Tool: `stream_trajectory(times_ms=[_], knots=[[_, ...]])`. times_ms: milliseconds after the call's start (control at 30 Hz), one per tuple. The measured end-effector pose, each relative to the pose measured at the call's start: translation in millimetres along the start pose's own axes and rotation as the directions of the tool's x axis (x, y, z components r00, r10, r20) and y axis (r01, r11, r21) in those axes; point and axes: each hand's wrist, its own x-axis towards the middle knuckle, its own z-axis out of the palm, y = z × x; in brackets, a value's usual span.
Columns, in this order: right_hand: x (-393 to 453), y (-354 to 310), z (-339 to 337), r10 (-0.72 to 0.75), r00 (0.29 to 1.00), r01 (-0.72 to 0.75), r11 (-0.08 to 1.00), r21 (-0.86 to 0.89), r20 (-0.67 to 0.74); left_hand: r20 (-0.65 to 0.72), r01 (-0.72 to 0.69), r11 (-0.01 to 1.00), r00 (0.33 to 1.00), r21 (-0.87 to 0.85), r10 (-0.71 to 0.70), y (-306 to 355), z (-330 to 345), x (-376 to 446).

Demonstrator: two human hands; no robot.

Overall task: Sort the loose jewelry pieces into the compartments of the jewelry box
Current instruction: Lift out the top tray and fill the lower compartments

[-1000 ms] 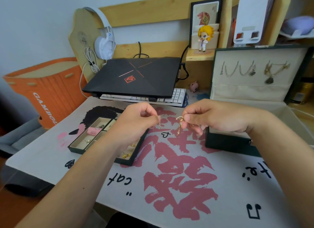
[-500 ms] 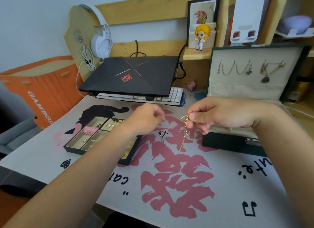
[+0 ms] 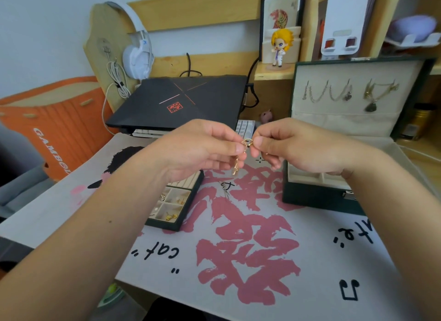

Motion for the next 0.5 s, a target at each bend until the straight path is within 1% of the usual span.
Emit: stream_trajectory(times_ms=[167,333,433,500], knots=[[-1.3,-1.3,-0.4,-0.038,0.999,0.036,0.998,0.055,0.035,0.098,0.096,0.994,0.991,-0.043,-0.092,7.0,-6.7,-0.6],[-4.5,-1.0,-6.2,-0.099,0.993,0.087,0.982,0.169,0.065,0.204,0.171,0.961,0.971,-0.219,-0.127,3.5,-9.2,0.8],[-6.7,-2.3,-9.4,-0.136,0.986,0.121,0.982,0.147,0.096,0.247,0.196,0.935,0.961,-0.297,-0.123,-2.9,-7.4,2.0],[-7.4,-4.7,-9.9,-0.136,0.988,0.128,0.986,0.105,0.075,0.244,0.200,0.918,0.962,-0.341,-0.119,-6.0,-3.6,1.8]])
